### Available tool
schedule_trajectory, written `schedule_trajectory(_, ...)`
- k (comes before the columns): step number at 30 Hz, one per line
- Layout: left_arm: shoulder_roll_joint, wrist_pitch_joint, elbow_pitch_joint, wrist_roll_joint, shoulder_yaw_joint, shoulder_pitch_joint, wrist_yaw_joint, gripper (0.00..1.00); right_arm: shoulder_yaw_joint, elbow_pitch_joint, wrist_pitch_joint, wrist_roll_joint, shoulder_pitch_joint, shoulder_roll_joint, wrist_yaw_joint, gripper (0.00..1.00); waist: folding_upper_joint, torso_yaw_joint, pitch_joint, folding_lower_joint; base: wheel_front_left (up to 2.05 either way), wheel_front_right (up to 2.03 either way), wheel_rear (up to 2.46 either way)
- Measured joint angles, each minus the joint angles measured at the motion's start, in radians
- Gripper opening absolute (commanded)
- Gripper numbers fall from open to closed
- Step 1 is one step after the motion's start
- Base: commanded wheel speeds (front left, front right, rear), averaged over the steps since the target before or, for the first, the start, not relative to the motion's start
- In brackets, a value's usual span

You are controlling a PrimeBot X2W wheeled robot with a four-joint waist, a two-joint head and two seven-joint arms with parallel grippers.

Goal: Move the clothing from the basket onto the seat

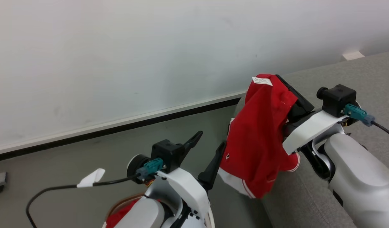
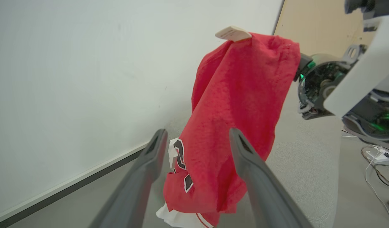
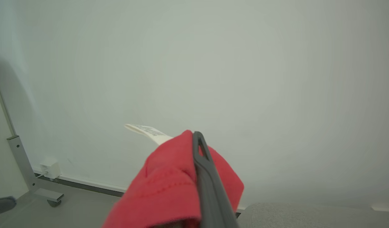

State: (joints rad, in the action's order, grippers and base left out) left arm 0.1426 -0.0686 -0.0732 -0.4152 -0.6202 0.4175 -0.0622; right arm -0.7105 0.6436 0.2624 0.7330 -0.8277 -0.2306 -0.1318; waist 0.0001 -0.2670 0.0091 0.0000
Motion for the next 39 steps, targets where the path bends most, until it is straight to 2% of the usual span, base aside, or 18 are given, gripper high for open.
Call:
schedule_trajectory(6, -0.011, 0.011, -0.011, 0.0, -0.012, 0.012, 0.001, 1.0, 0.042, -0.043, 0.0, -0.004, 0.0, -0.044, 0.0, 0.0, 0.0, -0.052, 0.02, 0.0, 0.0, 0.0, 0.0)
schedule_trajectory(11, -0.019, 0.017, -0.014, 0.0, -0.025, 0.03, 0.006, 1.0, 0.083, -0.079, -0.009, -0.018, 0.007, -0.077, 0.0, 0.0, 0.0, -0.066, 0.05, 0.0, 0.0, 0.0, 0.0)
schedule_trajectory(19, -0.031, 0.026, -0.023, 0.013, -0.046, 0.084, 0.021, 1.0, 0.17, -0.125, -0.071, -0.075, -0.049, -0.159, 0.0, 0.0, 0.0, -0.04, 0.139, 0.0, 0.0, 0.0, 0.0)
schedule_trajectory(23, -0.041, 0.034, -0.03, 0.02, -0.055, 0.121, 0.027, 1.0, 0.266, -0.12, -0.118, -0.081, -0.135, -0.234, 0.0, 0.0, 0.0, -0.01, 0.196, 0.0001, 0.0, 0.0, 0.0)
schedule_trajectory(32, -0.061, 0.079, -0.032, 0.037, -0.074, 0.216, 0.048, 1.0, 0.497, -0.019, -0.242, -0.146, -0.371, -0.458, 0.0, 0.0, 0.0, 0.084, 0.344, 0.0002, 0.0, 0.0, 0.0)
schedule_trajectory(35, -0.067, 0.098, -0.034, 0.04, -0.087, 0.243, 0.063, 1.0, 0.579, 0.06, -0.253, -0.208, -0.426, -0.516, 0.0, 0.0, 0.0, 0.121, 0.389, 0.0002, 0.0, 0.0, 0.0)
schedule_trajectory(39, -0.075, 0.127, -0.04, 0.039, -0.106, 0.258, 0.072, 1.0, 0.642, 0.189, -0.246, -0.349, -0.43, -0.554, 0.0, 0.0, 0.0, 0.171, 0.43, 0.0002, 0.0, 0.0, 0.0)
